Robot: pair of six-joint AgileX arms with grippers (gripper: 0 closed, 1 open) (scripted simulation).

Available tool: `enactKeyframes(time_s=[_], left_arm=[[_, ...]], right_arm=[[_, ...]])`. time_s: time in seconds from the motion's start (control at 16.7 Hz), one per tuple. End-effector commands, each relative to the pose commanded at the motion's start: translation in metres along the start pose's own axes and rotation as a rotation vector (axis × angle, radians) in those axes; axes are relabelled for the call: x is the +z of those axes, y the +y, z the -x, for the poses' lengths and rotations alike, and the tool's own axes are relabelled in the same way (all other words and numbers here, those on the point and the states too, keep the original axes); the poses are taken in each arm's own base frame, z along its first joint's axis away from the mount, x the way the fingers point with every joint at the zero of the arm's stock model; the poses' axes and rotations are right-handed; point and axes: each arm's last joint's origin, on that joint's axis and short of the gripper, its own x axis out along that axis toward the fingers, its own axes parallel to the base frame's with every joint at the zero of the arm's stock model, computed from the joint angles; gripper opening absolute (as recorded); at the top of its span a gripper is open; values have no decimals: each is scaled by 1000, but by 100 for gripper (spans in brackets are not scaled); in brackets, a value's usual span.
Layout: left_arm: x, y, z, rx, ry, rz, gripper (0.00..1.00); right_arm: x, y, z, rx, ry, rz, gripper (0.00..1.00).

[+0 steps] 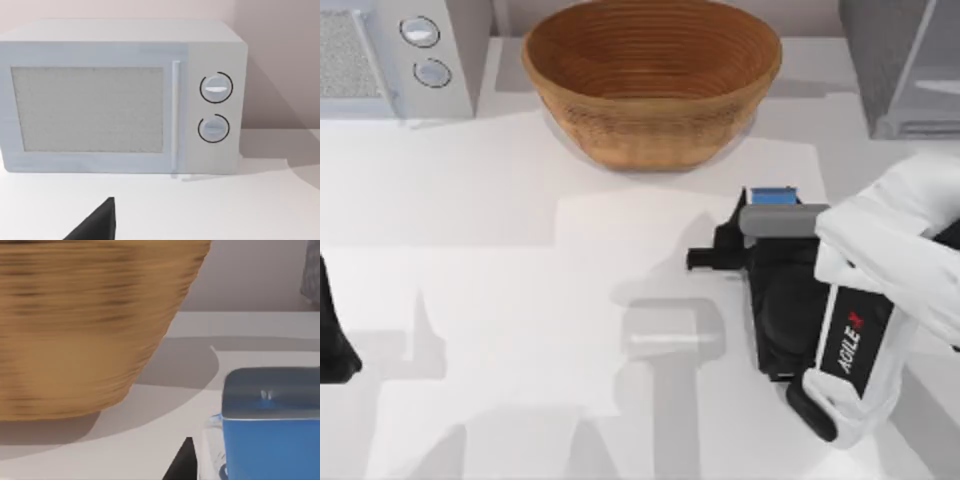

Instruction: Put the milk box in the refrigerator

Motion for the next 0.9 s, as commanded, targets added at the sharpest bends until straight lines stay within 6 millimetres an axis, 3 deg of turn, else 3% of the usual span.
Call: enactKeyframes(time_s=[0.54, 0.9], left_arm=[[0, 0, 0, 0, 0, 0, 100], [0, 0, 0, 0, 0, 0, 100]], right_arm=[[0, 1, 0, 3, 0, -2, 0], [39, 16, 1, 34, -27, -7, 0]])
